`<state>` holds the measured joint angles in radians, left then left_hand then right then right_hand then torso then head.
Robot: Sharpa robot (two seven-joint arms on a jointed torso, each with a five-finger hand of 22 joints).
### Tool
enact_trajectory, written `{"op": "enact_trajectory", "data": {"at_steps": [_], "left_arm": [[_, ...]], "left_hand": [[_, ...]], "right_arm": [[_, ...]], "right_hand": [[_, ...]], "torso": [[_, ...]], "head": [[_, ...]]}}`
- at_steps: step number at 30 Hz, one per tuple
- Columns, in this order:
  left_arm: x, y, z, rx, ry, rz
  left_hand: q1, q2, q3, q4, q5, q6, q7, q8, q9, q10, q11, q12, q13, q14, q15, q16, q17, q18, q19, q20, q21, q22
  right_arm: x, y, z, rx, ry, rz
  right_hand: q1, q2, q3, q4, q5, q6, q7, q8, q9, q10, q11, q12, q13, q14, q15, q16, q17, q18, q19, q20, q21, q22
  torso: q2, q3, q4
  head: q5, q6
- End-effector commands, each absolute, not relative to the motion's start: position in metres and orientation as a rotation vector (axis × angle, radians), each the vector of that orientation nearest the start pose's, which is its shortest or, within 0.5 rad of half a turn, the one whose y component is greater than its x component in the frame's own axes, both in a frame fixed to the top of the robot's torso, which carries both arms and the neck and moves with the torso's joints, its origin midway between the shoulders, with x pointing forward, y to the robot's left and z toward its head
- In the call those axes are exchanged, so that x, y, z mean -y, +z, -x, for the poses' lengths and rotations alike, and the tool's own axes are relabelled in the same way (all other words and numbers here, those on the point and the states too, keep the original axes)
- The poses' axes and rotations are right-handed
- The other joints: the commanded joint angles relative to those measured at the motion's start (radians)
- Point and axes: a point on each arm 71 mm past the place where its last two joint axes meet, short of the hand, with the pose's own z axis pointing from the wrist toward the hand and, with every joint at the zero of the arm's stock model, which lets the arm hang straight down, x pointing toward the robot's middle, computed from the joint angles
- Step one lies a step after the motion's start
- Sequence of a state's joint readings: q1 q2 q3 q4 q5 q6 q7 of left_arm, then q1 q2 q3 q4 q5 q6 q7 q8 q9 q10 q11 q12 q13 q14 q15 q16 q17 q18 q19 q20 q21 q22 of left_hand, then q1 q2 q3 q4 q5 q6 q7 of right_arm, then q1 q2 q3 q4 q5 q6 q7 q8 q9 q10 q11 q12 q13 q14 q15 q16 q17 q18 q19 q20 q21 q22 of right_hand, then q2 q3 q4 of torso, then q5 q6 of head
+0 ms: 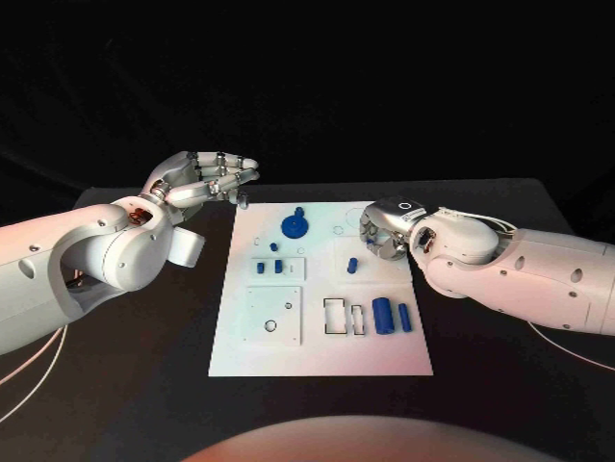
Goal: Assemble the parts on the task board
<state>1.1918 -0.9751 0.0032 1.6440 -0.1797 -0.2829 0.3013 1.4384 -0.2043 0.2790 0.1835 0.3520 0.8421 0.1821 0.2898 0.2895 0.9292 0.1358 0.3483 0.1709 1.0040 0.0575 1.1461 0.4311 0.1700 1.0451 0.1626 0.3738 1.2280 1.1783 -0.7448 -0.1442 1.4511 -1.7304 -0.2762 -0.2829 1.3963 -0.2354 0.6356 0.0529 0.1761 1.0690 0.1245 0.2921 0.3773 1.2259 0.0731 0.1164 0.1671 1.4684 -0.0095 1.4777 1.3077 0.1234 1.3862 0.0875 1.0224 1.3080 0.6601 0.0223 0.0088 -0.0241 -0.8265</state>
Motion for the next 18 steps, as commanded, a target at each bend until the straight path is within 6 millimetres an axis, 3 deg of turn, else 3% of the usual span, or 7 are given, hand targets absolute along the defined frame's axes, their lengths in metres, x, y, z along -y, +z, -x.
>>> {"op": "enact_trajectory", "data": {"at_steps": [1,18], "left_arm": [[-0.231,-0.158,-0.468,-1.512,-1.51,0.951],[-0.236,-0.16,-0.472,-1.507,-1.493,0.957]], "left_hand": [[0.011,0.0,0.007,0.0,0.003,-0.001,0.006,0.006,-0.001,-0.008,-0.003,0.004,-0.002,-0.007,0.003,-0.005,-0.002,0.009,-0.006,0.0,-0.006,-0.002],[0.007,-0.003,0.009,0.001,0.006,-0.01,0.009,0.003,-0.004,-0.015,-0.001,0.008,-0.003,-0.009,0.005,-0.007,-0.005,0.008,-0.006,0.001,-0.011,-0.004]], "right_arm": [[0.175,-0.244,-0.475,-1.726,0.331,0.407],[0.175,-0.223,-0.465,-1.589,0.42,0.321]], "right_hand": [[0.002,0.017,0.009,-0.014,-0.008,0.01,-0.001,0.006,0.006,0.026,-0.015,-0.002,0.007,0.064,-0.009,0.005,0.071,-0.019,0.007,-0.003,0.008,0.05],[-0.009,0.02,0.026,-0.035,0.001,0.014,-0.003,0.01,0.017,0.037,-0.018,-0.008,0.013,0.064,-0.011,0.005,0.068,-0.022,0.011,-0.006,0.027,0.063]], "torso": [[0.0,0.0002,-0.0002],[-0.002,0.0016,-0.0024]], "head": [[0.0,0.0],[0.004,0.004]]}}
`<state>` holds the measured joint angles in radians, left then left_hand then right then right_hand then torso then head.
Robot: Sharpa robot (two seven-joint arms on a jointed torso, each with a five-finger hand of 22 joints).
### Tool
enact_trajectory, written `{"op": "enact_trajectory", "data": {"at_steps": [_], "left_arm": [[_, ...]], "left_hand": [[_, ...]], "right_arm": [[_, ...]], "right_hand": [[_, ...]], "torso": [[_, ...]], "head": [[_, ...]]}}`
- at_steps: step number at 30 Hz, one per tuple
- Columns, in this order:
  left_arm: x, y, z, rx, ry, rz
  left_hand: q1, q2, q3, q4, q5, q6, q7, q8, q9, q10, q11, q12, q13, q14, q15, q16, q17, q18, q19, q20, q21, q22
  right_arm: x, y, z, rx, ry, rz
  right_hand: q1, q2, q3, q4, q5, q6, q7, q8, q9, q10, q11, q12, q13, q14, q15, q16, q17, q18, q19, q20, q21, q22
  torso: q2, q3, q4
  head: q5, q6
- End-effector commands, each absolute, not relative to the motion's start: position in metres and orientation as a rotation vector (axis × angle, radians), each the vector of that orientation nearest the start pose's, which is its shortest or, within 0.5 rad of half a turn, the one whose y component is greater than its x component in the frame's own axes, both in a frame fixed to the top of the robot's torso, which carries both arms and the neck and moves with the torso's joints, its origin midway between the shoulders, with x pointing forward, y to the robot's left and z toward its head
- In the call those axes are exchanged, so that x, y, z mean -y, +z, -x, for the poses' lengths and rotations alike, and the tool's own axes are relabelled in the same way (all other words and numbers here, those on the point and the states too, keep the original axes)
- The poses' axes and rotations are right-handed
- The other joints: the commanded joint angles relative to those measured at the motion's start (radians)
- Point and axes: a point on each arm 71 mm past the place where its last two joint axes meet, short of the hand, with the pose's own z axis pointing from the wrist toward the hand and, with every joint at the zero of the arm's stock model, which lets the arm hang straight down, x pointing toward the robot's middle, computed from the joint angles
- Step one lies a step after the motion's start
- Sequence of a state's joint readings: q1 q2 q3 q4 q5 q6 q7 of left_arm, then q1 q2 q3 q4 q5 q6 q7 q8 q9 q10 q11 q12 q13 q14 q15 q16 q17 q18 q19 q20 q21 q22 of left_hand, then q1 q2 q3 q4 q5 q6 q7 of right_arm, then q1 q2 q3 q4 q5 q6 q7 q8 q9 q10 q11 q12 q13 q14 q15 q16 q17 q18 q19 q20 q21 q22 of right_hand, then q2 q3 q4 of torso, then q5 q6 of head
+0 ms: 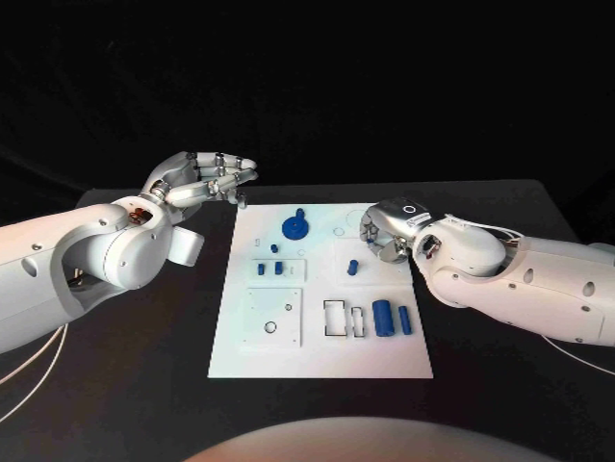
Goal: Assemble the parts on the task board
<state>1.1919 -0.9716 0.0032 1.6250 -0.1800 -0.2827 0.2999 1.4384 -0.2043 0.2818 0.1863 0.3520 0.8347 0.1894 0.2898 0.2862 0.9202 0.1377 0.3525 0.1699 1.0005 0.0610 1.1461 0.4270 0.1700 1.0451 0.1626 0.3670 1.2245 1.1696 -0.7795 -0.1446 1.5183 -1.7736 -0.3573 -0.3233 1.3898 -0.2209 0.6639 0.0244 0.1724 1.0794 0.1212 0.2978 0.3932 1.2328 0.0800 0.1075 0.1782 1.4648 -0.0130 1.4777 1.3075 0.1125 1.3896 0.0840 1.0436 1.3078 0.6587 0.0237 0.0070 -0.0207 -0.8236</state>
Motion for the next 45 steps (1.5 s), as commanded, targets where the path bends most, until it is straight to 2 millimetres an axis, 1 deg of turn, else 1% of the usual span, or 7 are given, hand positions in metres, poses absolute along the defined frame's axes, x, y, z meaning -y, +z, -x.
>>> {"op": "enact_trajectory", "data": {"at_steps": [1,11,19,29,30,39,45], "left_arm": [[-0.236,-0.16,-0.472,-1.506,-1.492,0.958],[-0.236,-0.161,-0.475,-1.502,-1.487,0.96],[-0.234,-0.162,-0.478,-1.501,-1.489,0.959],[-0.228,-0.163,-0.482,-1.499,-1.494,0.957],[-0.227,-0.164,-0.483,-1.499,-1.494,0.956],[-0.222,-0.164,-0.487,-1.498,-1.49,0.958],[-0.218,-0.164,-0.488,-1.5,-1.496,0.955]], "left_hand": [[0.007,-0.003,0.006,-0.002,0.006,-0.003,0.002,0.003,-0.001,-0.007,-0.002,0.004,-0.002,-0.006,0.002,-0.007,-0.001,0.008,-0.006,0.002,-0.004,-0.001],[0.002,-0.004,0.007,0.0,0.01,-0.008,0.004,0.003,-0.002,-0.011,-0.001,0.007,-0.002,-0.007,0.003,-0.007,-0.003,0.008,-0.006,0.003,-0.007,-0.003],[0.001,-0.004,0.007,0.001,0.011,-0.01,0.004,0.003,-0.003,-0.012,-0.001,0.008,-0.002,-0.007,0.003,-0.007,-0.003,0.008,-0.006,0.003,-0.008,-0.004],[0.0,-0.004,0.008,0.001,0.012,-0.011,0.005,0.003,-0.003,-0.014,0.0,0.009,-0.002,-0.007,0.004,-0.007,-0.004,0.008,-0.006,0.003,-0.009,-0.004],[0.0,-0.004,0.008,0.001,0.012,-0.011,0.005,0.003,-0.003,-0.014,0.0,0.009,-0.002,-0.007,0.004,-0.007,-0.004,0.008,-0.006,0.003,-0.009,-0.004],[0.0,-0.003,0.008,0.001,0.013,-0.012,0.005,0.003,-0.003,-0.014,0.0,0.01,-0.002,-0.007,0.004,-0.007,-0.004,0.008,-0.006,0.003,-0.01,-0.005],[-0.001,-0.003,0.008,0.002,0.014,-0.011,0.005,0.004,-0.003,-0.015,0.0,0.011,-0.002,-0.008,0.004,-0.008,-0.005,0.008,-0.006,0.003,-0.01,-0.005]], "right_arm": [[0.175,-0.221,-0.464,-1.586,0.429,0.311],[0.172,-0.205,-0.452,-1.589,0.519,0.224],[0.142,-0.197,-0.428,-1.584,0.655,0.235],[0.1,-0.207,-0.401,-1.59,0.805,0.263],[0.095,-0.21,-0.399,-1.594,0.821,0.268],[0.072,-0.234,-0.386,-1.635,0.873,0.309],[0.065,-0.251,-0.384,-1.648,0.884,0.297]], "right_hand": [[-0.003,0.005,-0.002,-0.006,0.005,0.003,0.0,0.004,0.001,0.03,-0.025,0.001,0.002,0.068,-0.008,0.005,0.068,-0.011,0.007,-0.003,0.006,0.063],[-0.014,0.003,0.0,-0.008,0.004,0.0,0.001,0.003,0.004,0.028,-0.023,-0.006,0.003,0.068,-0.007,0.005,0.067,-0.011,0.007,-0.002,0.007,0.066],[-0.02,0.004,0.002,-0.009,0.004,-0.003,0.002,0.002,0.005,0.025,-0.021,-0.01,0.004,0.067,-0.006,0.004,0.065,-0.012,0.007,-0.002,0.009,0.067],[-0.023,0.005,0.005,-0.011,0.005,-0.005,0.002,0.001,0.006,0.024,-0.021,-0.013,0.004,0.067,-0.005,0.005,0.066,-0.012,0.007,-0.001,0.008,0.068],[-0.023,0.005,0.005,-0.011,0.005,-0.006,0.002,0.001,0.006,0.023,-0.021,-0.013,0.004,0.067,-0.005,0.005,0.066,-0.012,0.007,-0.001,0.009,0.068],[-0.026,0.005,0.007,-0.014,0.006,-0.009,0.003,-0.001,0.007,0.022,-0.02,-0.016,0.004,0.067,-0.005,0.005,0.065,-0.011,0.007,-0.001,0.008,0.069],[-0.028,0.007,0.012,-0.019,0.014,-0.011,0.004,-0.001,0.009,0.023,-0.02,-0.019,0.006,0.067,-0.004,0.006,0.066,-0.011,0.006,0.0,0.008,0.07]], "torso": [[0.0,0.0004,-0.0002],[-0.001,-0.0013,-0.0006],[0.0,0.0003,0.0003],[-0.004,-0.005,0.0057],[-0.003,-0.0043,0.0054],[-0.001,-0.0058,0.0046],[-0.001,-0.0031,0.0069]], "head": [[0.0,0.002],[0.007,0.012],[0.028,0.006],[0.085,-0.003],[0.1,-0.008],[0.133,-0.021],[0.151,-0.032]]}}
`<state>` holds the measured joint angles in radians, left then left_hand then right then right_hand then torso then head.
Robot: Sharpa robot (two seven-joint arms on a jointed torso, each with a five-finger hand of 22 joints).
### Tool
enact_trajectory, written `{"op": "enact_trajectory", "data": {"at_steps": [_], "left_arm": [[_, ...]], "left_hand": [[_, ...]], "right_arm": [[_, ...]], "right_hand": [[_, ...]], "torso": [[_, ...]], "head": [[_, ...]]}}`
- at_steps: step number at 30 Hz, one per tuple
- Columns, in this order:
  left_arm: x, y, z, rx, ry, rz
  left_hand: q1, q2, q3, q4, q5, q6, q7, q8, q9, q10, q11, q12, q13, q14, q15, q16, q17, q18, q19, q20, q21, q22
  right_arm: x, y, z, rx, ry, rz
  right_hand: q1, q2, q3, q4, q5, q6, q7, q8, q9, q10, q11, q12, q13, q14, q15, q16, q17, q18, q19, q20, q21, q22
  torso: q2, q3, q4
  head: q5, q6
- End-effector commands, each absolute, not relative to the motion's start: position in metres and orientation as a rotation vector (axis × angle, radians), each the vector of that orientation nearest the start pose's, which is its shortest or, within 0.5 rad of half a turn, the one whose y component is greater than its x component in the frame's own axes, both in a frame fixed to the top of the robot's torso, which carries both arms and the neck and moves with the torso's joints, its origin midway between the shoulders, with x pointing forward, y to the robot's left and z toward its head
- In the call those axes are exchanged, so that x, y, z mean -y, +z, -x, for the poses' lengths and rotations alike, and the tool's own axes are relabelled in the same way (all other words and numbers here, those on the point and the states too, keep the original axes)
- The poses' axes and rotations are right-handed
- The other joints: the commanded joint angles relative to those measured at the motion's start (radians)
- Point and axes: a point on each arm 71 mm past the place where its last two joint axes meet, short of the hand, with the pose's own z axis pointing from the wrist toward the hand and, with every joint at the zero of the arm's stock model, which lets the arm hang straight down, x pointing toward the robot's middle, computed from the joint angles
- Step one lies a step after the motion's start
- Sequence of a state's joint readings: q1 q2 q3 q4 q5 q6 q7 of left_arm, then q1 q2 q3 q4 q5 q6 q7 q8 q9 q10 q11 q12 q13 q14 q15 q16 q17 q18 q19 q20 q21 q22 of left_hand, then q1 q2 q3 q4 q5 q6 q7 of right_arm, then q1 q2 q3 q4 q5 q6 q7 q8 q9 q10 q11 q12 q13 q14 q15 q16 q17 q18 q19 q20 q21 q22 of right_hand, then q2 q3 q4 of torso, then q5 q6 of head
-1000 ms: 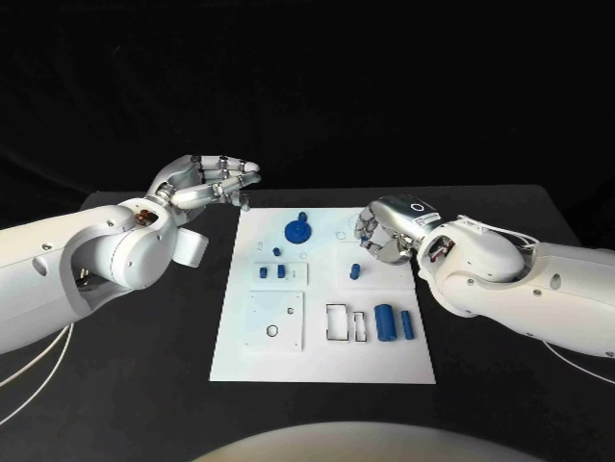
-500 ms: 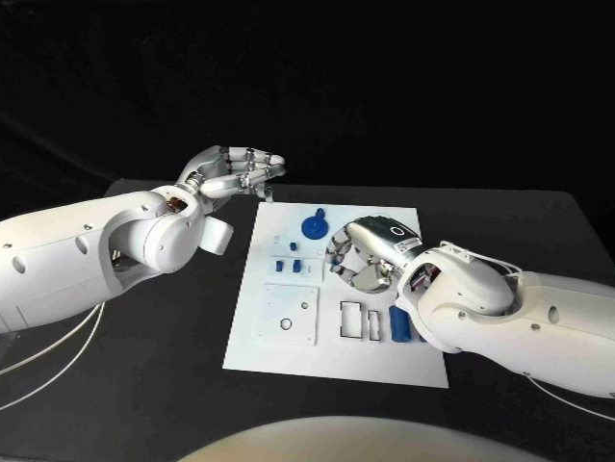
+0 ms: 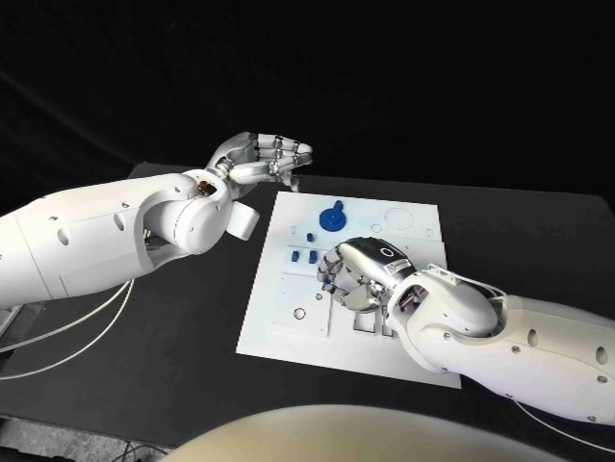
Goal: Assemble the parts on the task board
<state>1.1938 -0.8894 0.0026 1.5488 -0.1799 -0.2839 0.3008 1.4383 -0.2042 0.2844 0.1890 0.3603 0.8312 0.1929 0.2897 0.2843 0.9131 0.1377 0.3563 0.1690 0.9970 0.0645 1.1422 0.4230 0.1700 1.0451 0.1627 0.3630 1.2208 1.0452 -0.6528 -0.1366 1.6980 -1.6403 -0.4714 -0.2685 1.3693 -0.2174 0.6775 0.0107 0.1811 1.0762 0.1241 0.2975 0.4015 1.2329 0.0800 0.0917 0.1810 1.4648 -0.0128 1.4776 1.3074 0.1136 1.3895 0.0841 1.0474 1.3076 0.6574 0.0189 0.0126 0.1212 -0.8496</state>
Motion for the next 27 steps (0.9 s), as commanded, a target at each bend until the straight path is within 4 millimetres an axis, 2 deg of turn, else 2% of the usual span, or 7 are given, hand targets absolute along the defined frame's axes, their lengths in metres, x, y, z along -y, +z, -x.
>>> {"op": "enact_trajectory", "data": {"at_steps": [1,3,7,11,17,21,27], "left_arm": [[-0.217,-0.164,-0.488,-1.5,-1.497,0.954],[-0.216,-0.164,-0.488,-1.502,-1.499,0.954],[-0.216,-0.165,-0.489,-1.505,-1.499,0.954],[-0.215,-0.165,-0.489,-1.507,-1.499,0.955],[-0.216,-0.165,-0.489,-1.511,-1.499,0.956],[-0.216,-0.165,-0.489,-1.512,-1.5,0.956],[-0.216,-0.165,-0.488,-1.515,-1.499,0.957]], "left_hand": [[-0.001,-0.003,0.006,-0.001,0.006,-0.008,0.001,0.004,-0.001,-0.007,0.0,0.007,-0.001,-0.004,0.0,-0.004,-0.001,0.008,-0.006,0.003,-0.006,-0.001],[-0.002,-0.003,0.006,0.0,0.008,-0.01,0.002,0.004,-0.001,-0.008,0.0,0.009,-0.001,-0.005,0.001,-0.004,-0.002,0.008,-0.006,0.004,-0.008,-0.002],[-0.004,-0.004,0.006,0.0,0.011,-0.019,0.004,0.004,-0.002,-0.012,0.001,0.012,-0.002,-0.005,0.001,-0.004,-0.003,0.008,-0.006,0.004,-0.011,-0.004],[-0.004,-0.004,0.006,0.0,0.011,-0.02,0.004,0.004,-0.002,-0.013,0.001,0.012,-0.002,-0.005,0.001,-0.004,-0.004,0.008,-0.005,0.004,-0.011,-0.004],[-0.004,-0.004,0.006,0.0,0.012,-0.022,0.005,0.005,-0.002,-0.013,0.002,0.013,-0.002,-0.005,0.002,-0.004,-0.004,0.008,-0.005,0.004,-0.012,-0.005],[-0.004,-0.004,0.006,0.0,0.012,-0.022,0.005,0.005,-0.002,-0.013,0.002,0.013,-0.002,-0.005,0.002,-0.004,-0.004,0.008,-0.005,0.004,-0.012,-0.005],[-0.005,-0.004,0.006,0.001,0.013,-0.023,0.005,0.005,-0.002,-0.014,0.002,0.013,-0.002,-0.005,0.002,-0.004,-0.004,0.008,-0.005,0.005,-0.012,-0.005]], "right_arm": [[0.065,-0.252,-0.384,-1.649,0.884,0.296],[0.064,-0.256,-0.384,-1.651,0.883,0.297],[0.063,-0.262,-0.384,-1.65,0.876,0.306],[0.062,-0.266,-0.383,-1.654,0.869,0.322],[0.062,-0.269,-0.383,-1.659,0.866,0.328],[0.061,-0.27,-0.384,-1.66,0.866,0.331],[0.06,-0.272,-0.384,-1.657,0.863,0.334]], "right_hand": [[-0.008,0.004,-0.002,-0.005,0.005,-0.008,0.001,-0.001,0.001,0.023,-0.02,-0.003,0.003,0.067,-0.004,0.006,0.066,-0.012,0.006,0.0,0.004,0.07],[-0.008,0.004,-0.002,-0.005,0.005,-0.008,0.001,-0.001,0.001,0.023,-0.02,-0.003,0.003,0.067,-0.004,0.006,0.066,-0.012,0.006,0.0,0.004,0.07],[-0.009,0.003,-0.001,-0.006,0.007,-0.008,0.001,-0.001,0.001,0.023,-0.019,-0.004,0.003,0.068,-0.004,0.006,0.067,-0.012,0.006,0.0,0.004,0.07],[-0.013,0.002,-0.001,-0.008,0.008,-0.009,0.002,-0.001,0.002,0.022,-0.019,-0.005,0.004,0.068,-0.004,0.006,0.067,-0.012,0.006,0.0,0.004,0.071],[-0.015,0.001,-0.002,-0.008,0.008,-0.009,0.002,-0.001,0.003,0.022,-0.018,-0.006,0.004,0.067,-0.003,0.006,0.066,-0.012,0.006,0.0,0.003,0.071],[-0.015,0.001,-0.002,-0.008,0.008,-0.009,0.002,-0.001,0.003,0.022,-0.018,-0.006,0.004,0.067,-0.003,0.006,0.066,-0.012,0.006,0.0,0.003,0.071],[-0.016,0.001,-0.002,-0.009,0.008,-0.01,0.002,-0.001,0.003,0.022,-0.019,-0.006,0.004,0.067,-0.003,0.006,0.066,-0.012,0.005,0.0,0.002,0.071]], "torso": [[0.0,0.0024,0.0011],[0.0,0.0026,0.0014],[0.001,0.0025,-0.002],[0.002,0.0035,-0.0017],[0.002,0.0025,-0.0029],[0.001,0.0024,-0.0013],[0.001,0.0024,-0.001]], "head": [[0.011,-0.007],[0.015,-0.009],[0.025,-0.012],[0.027,-0.016],[0.03,-0.018],[0.03,-0.021],[0.031,-0.02]]}}
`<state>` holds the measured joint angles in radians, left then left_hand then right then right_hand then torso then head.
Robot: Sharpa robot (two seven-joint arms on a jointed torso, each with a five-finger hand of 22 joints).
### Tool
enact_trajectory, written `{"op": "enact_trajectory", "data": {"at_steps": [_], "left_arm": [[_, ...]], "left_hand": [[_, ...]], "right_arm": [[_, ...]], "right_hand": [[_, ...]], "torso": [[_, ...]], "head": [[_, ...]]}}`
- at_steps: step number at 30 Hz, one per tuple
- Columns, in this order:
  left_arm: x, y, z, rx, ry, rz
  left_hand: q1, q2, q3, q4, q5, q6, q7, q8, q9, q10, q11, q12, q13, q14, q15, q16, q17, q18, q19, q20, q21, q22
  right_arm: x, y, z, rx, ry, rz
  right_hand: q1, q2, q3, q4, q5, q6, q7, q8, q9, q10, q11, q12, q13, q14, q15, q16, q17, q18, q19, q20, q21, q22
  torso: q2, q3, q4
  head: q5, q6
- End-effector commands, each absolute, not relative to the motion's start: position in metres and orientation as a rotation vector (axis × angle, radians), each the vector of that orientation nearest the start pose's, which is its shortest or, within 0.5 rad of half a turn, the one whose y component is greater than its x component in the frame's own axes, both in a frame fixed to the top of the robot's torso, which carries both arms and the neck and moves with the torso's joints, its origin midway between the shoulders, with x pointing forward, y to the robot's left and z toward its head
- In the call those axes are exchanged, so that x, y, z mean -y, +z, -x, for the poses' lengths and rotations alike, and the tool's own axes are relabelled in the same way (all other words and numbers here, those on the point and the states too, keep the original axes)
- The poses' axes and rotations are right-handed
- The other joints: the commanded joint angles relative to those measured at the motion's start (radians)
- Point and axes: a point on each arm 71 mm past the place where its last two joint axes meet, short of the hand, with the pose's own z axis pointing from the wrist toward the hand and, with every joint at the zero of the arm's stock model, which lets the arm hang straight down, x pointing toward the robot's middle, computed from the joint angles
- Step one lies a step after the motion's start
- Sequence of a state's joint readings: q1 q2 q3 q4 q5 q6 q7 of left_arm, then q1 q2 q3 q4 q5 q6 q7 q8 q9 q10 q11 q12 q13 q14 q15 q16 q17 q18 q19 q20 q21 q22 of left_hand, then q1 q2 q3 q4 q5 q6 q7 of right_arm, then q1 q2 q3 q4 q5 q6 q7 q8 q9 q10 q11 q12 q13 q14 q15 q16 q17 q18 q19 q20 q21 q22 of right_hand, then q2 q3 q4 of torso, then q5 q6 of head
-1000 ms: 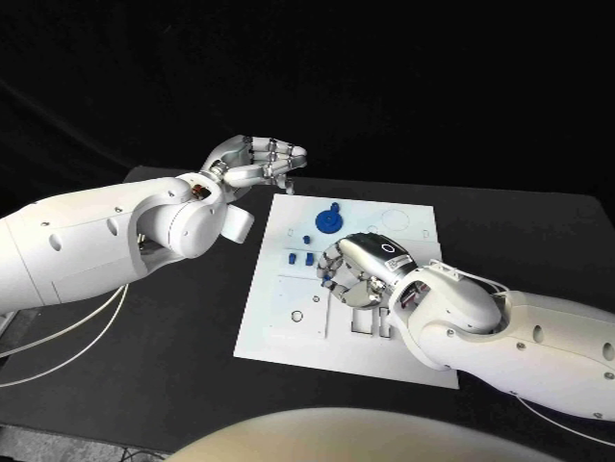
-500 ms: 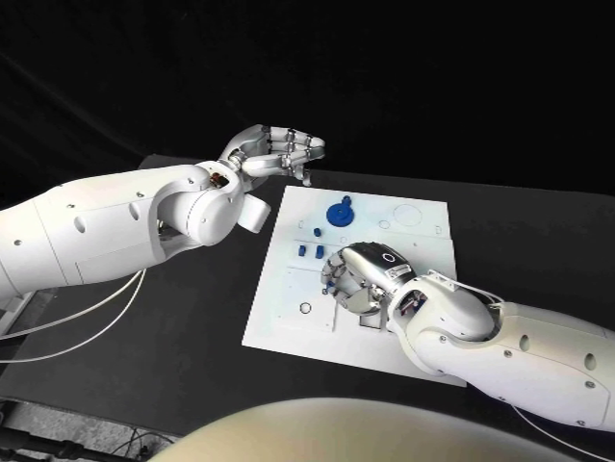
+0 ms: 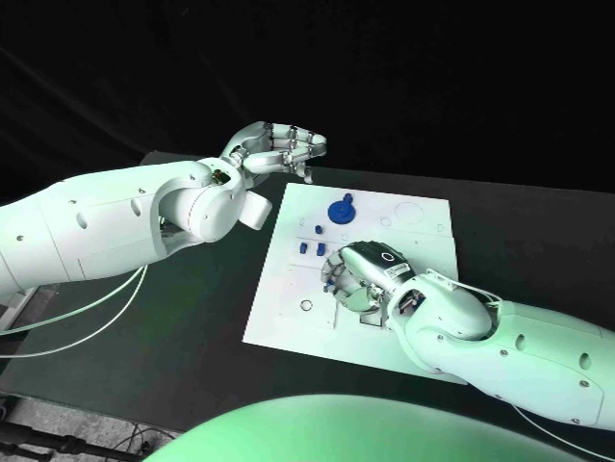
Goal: Assemble the parts on the task board
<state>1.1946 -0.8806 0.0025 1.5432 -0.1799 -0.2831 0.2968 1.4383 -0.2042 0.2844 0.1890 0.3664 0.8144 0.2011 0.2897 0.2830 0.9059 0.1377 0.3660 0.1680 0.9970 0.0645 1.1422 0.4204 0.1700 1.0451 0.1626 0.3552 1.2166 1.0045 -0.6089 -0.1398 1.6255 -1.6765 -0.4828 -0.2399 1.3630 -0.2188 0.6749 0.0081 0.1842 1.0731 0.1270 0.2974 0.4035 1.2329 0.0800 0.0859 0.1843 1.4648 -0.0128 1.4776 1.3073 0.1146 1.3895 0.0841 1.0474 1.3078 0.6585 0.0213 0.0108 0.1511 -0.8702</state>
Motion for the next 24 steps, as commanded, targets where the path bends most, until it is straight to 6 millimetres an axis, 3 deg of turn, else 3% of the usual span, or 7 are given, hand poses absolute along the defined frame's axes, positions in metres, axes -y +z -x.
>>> {"op": "enact_trajectory", "data": {"at_steps": [1,17,24], "left_arm": [[-0.2159,-0.1652,-0.4884,-1.516,-1.5,0.957],[-0.2162,-0.1655,-0.4879,-1.525,-1.497,0.958],[-0.2162,-0.1658,-0.4883,-1.527,-1.496,0.958]], "left_hand": [[-0.005,-0.004,0.006,0.001,0.006,-0.007,-0.003,0.005,-0.001,-0.007,0.002,0.004,-0.001,-0.005,0.002,-0.004,-0.002,0.008,-0.005,0.005,-0.004,-0.001],[-0.005,-0.004,0.006,0.001,0.006,-0.007,-0.003,0.005,-0.001,-0.008,0.002,0.004,-0.001,-0.005,0.002,-0.004,-0.002,0.008,-0.005,0.005,-0.005,-0.001],[-0.006,-0.003,0.005,0.001,0.007,-0.009,-0.002,0.006,-0.001,-0.009,0.002,0.005,-0.002,-0.005,0.002,-0.003,-0.002,0.008,-0.004,0.005,-0.005,-0.002]], "right_arm": [[0.0597,-0.2718,-0.3841,-1.657,0.863,0.334],[0.0565,-0.2757,-0.3839,-1.687,0.842,0.375],[0.0561,-0.2775,-0.3828,-1.704,0.834,0.406]], "right_hand": [[-0.009,0.002,0.001,-0.007,0.005,-0.006,-0.001,-0.001,0.001,0.022,-0.019,0.0,0.001,0.067,-0.003,0.006,0.066,-0.013,0.005,0.0,0.002,0.071],[-0.012,0.0,0.002,-0.011,0.005,-0.009,-0.001,-0.003,0.002,0.02,-0.018,-0.003,0.002,0.067,-0.003,0.007,0.066,-0.012,0.004,0.001,-0.001,0.07],[-0.051,-0.025,-0.008,-0.015,0.009,-0.036,0.007,-0.02,0.0,-0.008,-0.006,-0.021,-0.001,0.065,0.007,0.005,0.06,-0.01,-0.005,0.008,-0.019,0.067]], "torso": [[0.0,0.0,0.0007],[0.0,-0.0008,-0.0006],[-0.001,0.0,-0.0013]], "head": [[0.001,0.001],[0.002,-0.002],[0.001,-0.002]]}}
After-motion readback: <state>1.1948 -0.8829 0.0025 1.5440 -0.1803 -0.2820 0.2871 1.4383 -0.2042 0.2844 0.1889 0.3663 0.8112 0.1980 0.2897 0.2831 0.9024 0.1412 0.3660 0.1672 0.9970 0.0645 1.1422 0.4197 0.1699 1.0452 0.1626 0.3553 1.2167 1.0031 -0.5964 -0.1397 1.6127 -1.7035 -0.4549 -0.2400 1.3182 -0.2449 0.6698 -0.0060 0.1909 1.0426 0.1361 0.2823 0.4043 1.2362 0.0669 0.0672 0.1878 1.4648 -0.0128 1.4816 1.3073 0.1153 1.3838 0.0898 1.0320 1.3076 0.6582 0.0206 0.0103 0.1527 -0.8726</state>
